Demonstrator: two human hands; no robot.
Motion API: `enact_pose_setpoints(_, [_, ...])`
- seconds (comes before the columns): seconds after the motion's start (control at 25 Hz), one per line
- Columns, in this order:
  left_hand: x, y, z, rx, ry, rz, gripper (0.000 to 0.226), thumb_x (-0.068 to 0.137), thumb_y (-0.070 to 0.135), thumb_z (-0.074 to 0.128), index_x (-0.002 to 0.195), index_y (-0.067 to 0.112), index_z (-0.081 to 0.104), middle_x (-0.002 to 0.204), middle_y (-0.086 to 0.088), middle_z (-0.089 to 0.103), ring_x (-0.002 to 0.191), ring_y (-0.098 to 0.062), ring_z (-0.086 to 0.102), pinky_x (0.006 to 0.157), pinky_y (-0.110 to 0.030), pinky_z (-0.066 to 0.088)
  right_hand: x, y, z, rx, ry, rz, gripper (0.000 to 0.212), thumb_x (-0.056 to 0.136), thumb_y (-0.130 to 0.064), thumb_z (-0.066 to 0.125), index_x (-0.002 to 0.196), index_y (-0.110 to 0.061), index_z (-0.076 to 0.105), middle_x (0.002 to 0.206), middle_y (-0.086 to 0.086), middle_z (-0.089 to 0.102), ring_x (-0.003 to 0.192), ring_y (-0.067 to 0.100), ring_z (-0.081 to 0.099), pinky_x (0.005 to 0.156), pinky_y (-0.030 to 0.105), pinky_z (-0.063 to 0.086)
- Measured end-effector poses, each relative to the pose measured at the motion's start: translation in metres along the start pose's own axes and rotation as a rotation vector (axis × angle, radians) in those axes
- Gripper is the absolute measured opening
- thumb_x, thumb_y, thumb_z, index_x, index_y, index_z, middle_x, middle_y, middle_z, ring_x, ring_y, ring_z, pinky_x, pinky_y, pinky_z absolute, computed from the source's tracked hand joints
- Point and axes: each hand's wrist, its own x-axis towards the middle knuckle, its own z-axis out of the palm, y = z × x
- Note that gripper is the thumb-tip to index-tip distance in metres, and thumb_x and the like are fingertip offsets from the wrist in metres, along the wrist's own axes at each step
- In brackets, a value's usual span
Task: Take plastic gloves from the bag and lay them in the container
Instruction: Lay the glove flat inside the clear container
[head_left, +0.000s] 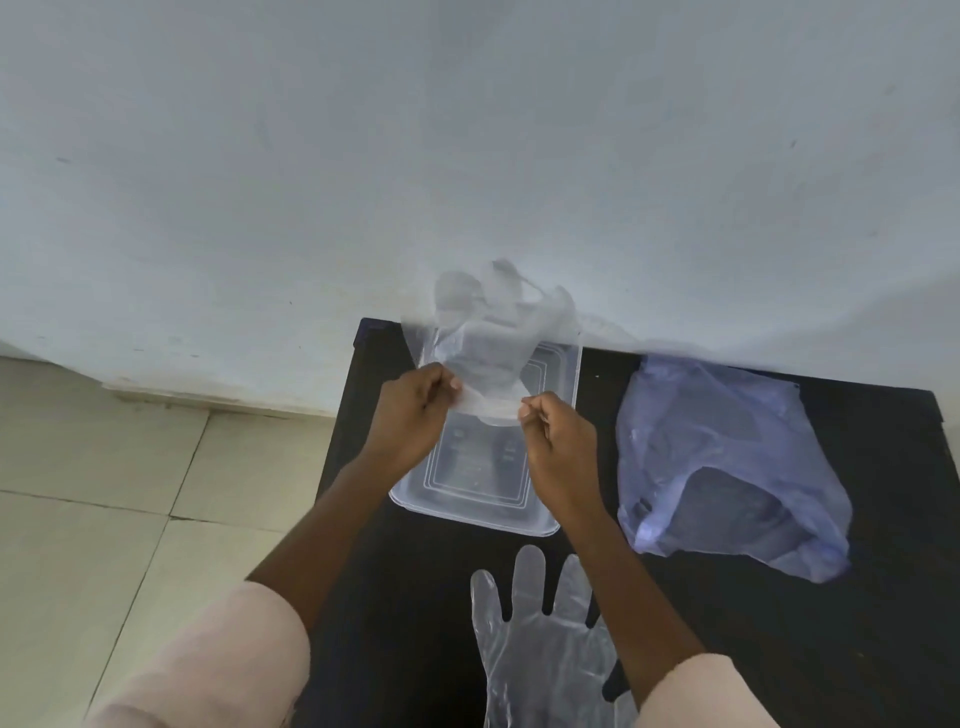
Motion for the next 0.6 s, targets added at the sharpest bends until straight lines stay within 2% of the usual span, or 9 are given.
enact_pose_setpoints(0.08, [-0.001, -0.001, 0.004, 0.120, 0.004, 0.069, 0.021, 0.099, 0.020, 0.050, 0.088, 0.008, 0.062, 0.080, -0.007, 0.069, 0.069, -0.023, 0.064, 0.067, -0.034, 0.052, 0.000, -0.001, 0.005, -0.130, -0.025, 0.001, 0.015, 0.095, -0.012, 0.051, 0.082, -0.010, 0.058, 0.077, 0.001, 0.063, 0.066, 0.008, 0.054, 0.063, 0.018, 0.042])
enact_pose_setpoints(0.16, [-0.001, -0.006, 0.006, 0.206, -0.034, 0.117, 0.020, 0.100, 0.022, 0.048, 0.094, 0.008, 0.061, 0.082, -0.008, 0.069, 0.068, -0.021, 0.064, 0.067, -0.027, 0.053, -0.005, -0.004, 0.008, -0.234, -0.071, 0.015, 0.015, 0.097, -0.015, 0.049, 0.095, -0.008, 0.062, 0.091, 0.008, 0.066, 0.079, 0.015, 0.059, 0.077, 0.028, 0.050])
enact_pose_setpoints(0.2, [-0.001, -0.009, 0.007, 0.248, -0.072, 0.139, 0.020, 0.100, 0.023, 0.047, 0.096, 0.009, 0.061, 0.083, -0.008, 0.069, 0.068, -0.020, 0.063, 0.069, -0.026, 0.053, -0.007, -0.004, 0.009, -0.284, -0.095, 0.018, 0.018, 0.097, -0.017, 0.048, 0.102, -0.006, 0.062, 0.098, 0.010, 0.066, 0.085, 0.019, 0.061, 0.082, 0.028, 0.048])
enact_pose_setpoints(0.24, [-0.001, -0.011, 0.009, 0.281, -0.111, 0.156, 0.020, 0.100, 0.024, 0.046, 0.098, 0.010, 0.061, 0.084, -0.007, 0.068, 0.069, -0.020, 0.064, 0.071, -0.025, 0.054, -0.009, -0.002, 0.010, -0.333, -0.099, 0.002, 0.020, 0.097, -0.018, 0.048, 0.105, -0.005, 0.061, 0.100, 0.011, 0.067, 0.087, 0.020, 0.061, 0.081, 0.025, 0.045])
enact_pose_setpoints(0.32, [-0.001, -0.011, 0.009, 0.286, -0.151, 0.162, 0.020, 0.101, 0.024, 0.046, 0.099, 0.011, 0.061, 0.084, -0.003, 0.065, 0.071, -0.019, 0.063, 0.072, -0.022, 0.053, -0.010, -0.001, 0.009, -0.368, -0.063, -0.037, 0.018, 0.097, -0.019, 0.049, 0.099, -0.006, 0.061, 0.091, 0.011, 0.067, 0.077, 0.016, 0.059, 0.072, 0.022, 0.045])
enact_pose_setpoints(0.4, [0.002, -0.005, 0.006, 0.210, -0.130, 0.124, 0.017, 0.100, 0.021, 0.048, 0.094, 0.012, 0.061, 0.084, -0.002, 0.065, 0.071, -0.017, 0.062, 0.069, -0.017, 0.049, -0.008, -0.006, 0.007, -0.310, -0.014, -0.012, 0.015, 0.096, -0.017, 0.049, 0.089, -0.009, 0.059, 0.082, 0.007, 0.065, 0.068, 0.012, 0.056, 0.065, 0.022, 0.049])
enact_pose_setpoints(0.52, [0.019, 0.014, -0.002, -0.038, -0.063, -0.008, 0.019, 0.098, 0.019, 0.050, 0.088, 0.009, 0.063, 0.090, -0.010, 0.069, 0.083, -0.024, 0.067, 0.070, -0.034, 0.060, 0.012, -0.020, -0.007, -0.151, 0.086, 0.037, 0.016, 0.095, -0.013, 0.051, 0.083, -0.008, 0.059, 0.073, 0.003, 0.062, 0.059, 0.004, 0.052, 0.058, 0.006, 0.041])
enact_pose_setpoints(0.6, [0.034, 0.032, -0.010, -0.223, -0.039, -0.104, 0.018, 0.097, 0.017, 0.051, 0.084, 0.012, 0.063, 0.090, -0.014, 0.067, 0.088, -0.024, 0.067, 0.062, -0.033, 0.062, 0.040, -0.031, -0.019, -0.063, 0.119, 0.075, 0.016, 0.093, -0.010, 0.051, 0.079, -0.007, 0.060, 0.069, 0.001, 0.059, 0.056, 0.005, 0.052, 0.060, 0.008, 0.045])
